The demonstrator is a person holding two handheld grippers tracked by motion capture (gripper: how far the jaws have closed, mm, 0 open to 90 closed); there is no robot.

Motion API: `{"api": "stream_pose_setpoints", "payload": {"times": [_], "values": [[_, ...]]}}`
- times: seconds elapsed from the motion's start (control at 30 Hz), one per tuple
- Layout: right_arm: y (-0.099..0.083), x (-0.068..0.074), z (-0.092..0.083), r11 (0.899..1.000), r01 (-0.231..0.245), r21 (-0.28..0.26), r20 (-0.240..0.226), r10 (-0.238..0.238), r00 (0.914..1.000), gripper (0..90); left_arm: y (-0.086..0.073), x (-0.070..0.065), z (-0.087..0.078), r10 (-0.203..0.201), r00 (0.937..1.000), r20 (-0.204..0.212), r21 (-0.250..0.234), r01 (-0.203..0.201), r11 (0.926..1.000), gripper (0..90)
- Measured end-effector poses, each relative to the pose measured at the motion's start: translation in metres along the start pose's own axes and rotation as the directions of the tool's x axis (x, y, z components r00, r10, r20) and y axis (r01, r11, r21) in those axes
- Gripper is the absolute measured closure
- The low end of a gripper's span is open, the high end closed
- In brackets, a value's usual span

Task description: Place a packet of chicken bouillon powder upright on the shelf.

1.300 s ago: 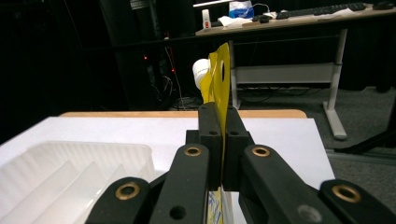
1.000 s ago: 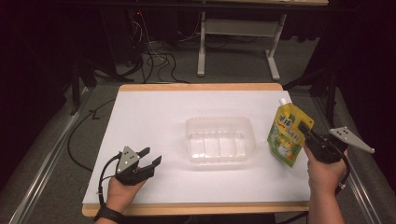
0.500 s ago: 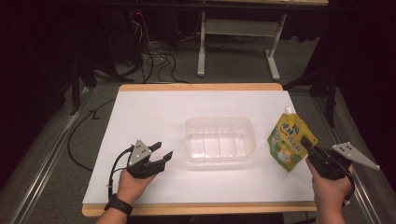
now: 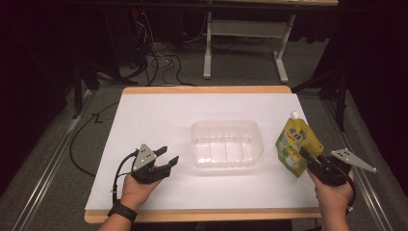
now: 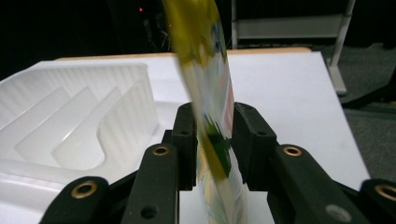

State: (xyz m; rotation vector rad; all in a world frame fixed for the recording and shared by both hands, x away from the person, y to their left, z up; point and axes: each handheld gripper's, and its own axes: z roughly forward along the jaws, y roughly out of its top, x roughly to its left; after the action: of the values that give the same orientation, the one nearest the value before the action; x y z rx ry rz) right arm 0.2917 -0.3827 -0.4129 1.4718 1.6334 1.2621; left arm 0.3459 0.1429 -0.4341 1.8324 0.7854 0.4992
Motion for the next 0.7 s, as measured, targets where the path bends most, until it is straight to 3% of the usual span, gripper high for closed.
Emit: {"api": "stream_pose_setpoints", "payload": {"times": [0.2, 0.7], "values": [[-0.003, -0.002, 0.009, 0.999, -0.012, 0.030, -0.010, 0.012, 0.9999, 79.6, -0.001, -0.001, -0.002, 0.007, 1.0000, -0.006, 0.008, -0.007, 0.9999, 43.7], [-0.001, -0.006, 0.010, 0.999, -0.028, 0.026, 0.008, 0.028, 0.9996, 86.9, -0.003, -0.002, -0.001, 0.007, 1.0000, -0.005, 0.019, -0.007, 0.9998, 43.7]]}}
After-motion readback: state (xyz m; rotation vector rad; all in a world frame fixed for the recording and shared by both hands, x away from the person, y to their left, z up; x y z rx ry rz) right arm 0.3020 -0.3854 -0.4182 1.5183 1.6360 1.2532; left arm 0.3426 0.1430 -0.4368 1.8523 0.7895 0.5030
